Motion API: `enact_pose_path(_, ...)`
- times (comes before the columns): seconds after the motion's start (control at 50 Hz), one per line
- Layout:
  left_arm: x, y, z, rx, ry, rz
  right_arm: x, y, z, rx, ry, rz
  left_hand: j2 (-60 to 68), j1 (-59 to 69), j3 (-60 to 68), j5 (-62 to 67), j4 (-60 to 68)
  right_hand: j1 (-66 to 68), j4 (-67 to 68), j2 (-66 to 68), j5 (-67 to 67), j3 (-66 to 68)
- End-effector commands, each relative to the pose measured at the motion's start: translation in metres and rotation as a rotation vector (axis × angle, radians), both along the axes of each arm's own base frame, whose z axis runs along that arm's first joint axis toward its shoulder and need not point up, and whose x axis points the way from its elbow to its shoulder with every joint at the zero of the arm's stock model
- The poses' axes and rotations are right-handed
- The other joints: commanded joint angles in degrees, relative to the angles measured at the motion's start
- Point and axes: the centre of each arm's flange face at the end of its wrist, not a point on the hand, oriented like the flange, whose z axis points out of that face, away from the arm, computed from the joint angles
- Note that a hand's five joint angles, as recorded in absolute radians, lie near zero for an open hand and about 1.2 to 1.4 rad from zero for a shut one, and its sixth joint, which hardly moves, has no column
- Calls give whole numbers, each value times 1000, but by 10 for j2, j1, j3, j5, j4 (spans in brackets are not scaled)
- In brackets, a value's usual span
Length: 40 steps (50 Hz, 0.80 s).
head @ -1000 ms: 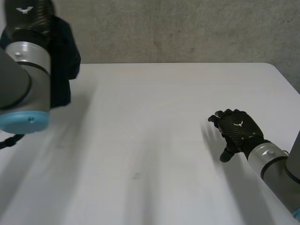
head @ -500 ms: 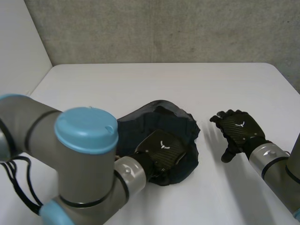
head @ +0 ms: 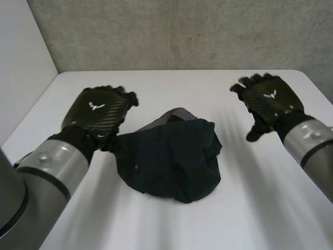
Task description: Fold the shorts.
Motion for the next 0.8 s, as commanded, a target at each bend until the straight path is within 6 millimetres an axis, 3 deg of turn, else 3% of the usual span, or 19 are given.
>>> enact_pose_path(0.02,32,-7,-12,50,-5,133,47,11,21,-85,52,184,-31,-38,-32,-23,-26,-19,-38,-32,-42,-25)
enact_pose_path(0.08,40,-13,-19,80,2,174,62,14,14,-94,119,284,-74,-82,-76,-67,-70,-19,-38,-32,-42,-25)
enact_pose_path(0.22,54,-22,-43,220,116,263,77,18,-19,-54,307,457,-86,-94,-88,-79,-81,-19,-38,-32,-42,-25)
enact_pose_path(0.34,49,-33,-86,383,113,298,82,17,-50,-83,475,535,-88,-96,-90,-81,-83,-19,-38,-32,-42,-25)
enact_pose_path(0.4,41,-41,-99,380,114,287,82,14,-65,-76,516,552,-85,-93,-86,-77,-80,0,-19,-13,-23,-6)
enact_pose_path(0.48,33,-54,-117,356,126,280,84,13,-70,-81,526,558,-78,-86,-80,-71,-73,45,26,33,23,40)
enact_pose_path(0.52,27,-55,-124,357,120,264,84,12,-70,-90,523,555,-78,-86,-80,-70,-73,116,97,103,93,110)
enact_pose_path(0.6,5,-56,-136,358,104,214,85,10,-66,-111,505,545,-69,-77,-71,-62,-65,499,480,486,476,493)
enact_pose_path(0.62,0,-57,-138,361,100,204,86,11,-65,-114,499,545,-63,-71,-65,-55,-58,650,631,637,627,644)
enact_pose_path(0.7,-16,-62,-153,376,82,177,88,16,-59,-111,478,544,107,99,105,114,112,681,662,668,658,675)
enact_pose_path(0.72,-19,-66,-155,380,75,183,89,18,-57,-109,470,546,234,226,232,241,239,681,662,668,658,675)
enact_pose_path(0.76,-20,-69,-153,374,68,195,91,23,-52,-104,450,547,339,331,337,346,344,681,662,668,658,675)
enact_pose_path(0.8,-20,-72,-141,351,62,215,92,27,-39,-96,402,531,522,514,520,529,527,681,662,668,658,675)
